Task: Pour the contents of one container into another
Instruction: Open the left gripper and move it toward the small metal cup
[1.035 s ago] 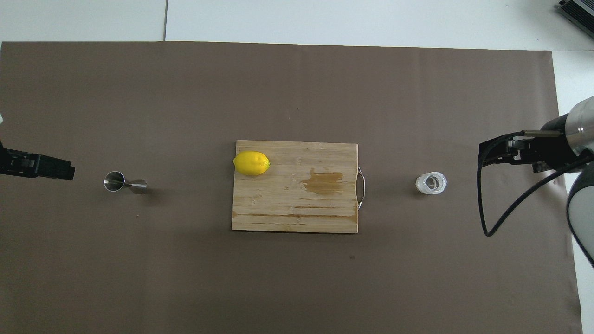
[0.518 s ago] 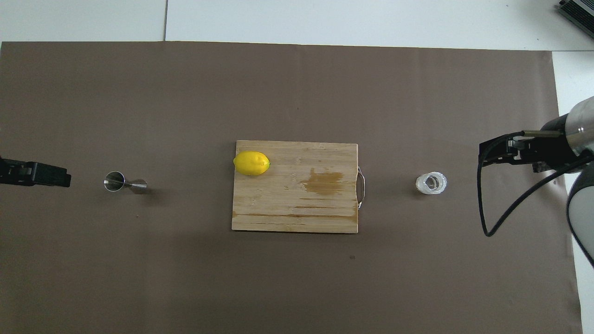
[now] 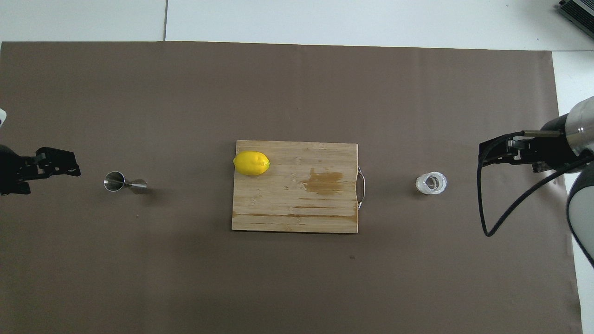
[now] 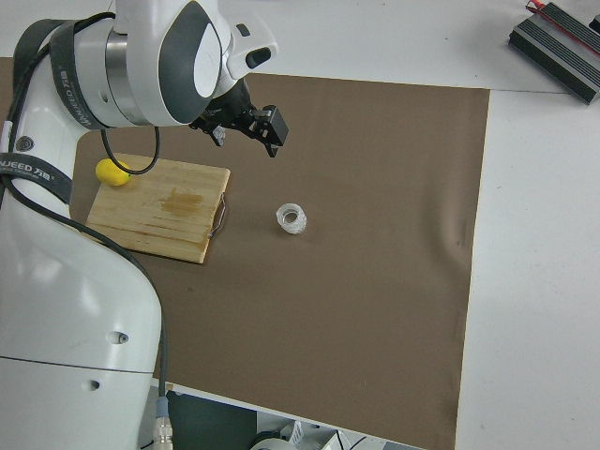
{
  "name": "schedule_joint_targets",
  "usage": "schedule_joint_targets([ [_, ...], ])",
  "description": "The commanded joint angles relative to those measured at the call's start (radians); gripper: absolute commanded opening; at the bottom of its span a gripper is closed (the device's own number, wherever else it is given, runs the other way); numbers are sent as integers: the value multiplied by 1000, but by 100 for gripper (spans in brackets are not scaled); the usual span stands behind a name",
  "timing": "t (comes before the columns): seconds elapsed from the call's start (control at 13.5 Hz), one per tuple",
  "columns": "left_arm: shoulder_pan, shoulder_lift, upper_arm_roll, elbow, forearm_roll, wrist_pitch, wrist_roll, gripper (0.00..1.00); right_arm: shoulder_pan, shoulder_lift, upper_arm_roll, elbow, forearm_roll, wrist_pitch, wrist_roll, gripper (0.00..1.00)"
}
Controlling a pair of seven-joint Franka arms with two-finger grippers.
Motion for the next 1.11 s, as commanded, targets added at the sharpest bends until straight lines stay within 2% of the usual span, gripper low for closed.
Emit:
schedule_joint_targets([
  [0.0,11,-18,-5,-74,-64,62,-242,100,-8,-5,-3,-4,28,-10,-17,100],
  [0.22,34,-23,-3,-144,-140,134,-415,100,-8,-5,-3,-4,28,-10,-17,100],
  [0.52,46,-17,-3,-243,-174,259,-737,100,-8,-5,-3,-2,28,-10,-17,100],
  [0.74,43,3,-3,-313,-174,323,-824,100,-8,-5,-3,-4,28,-10,-17,100],
  [1.04,42,49,-3,-332,-174,417,-920,100,-8,-5,-3,-4,28,-10,-17,100],
])
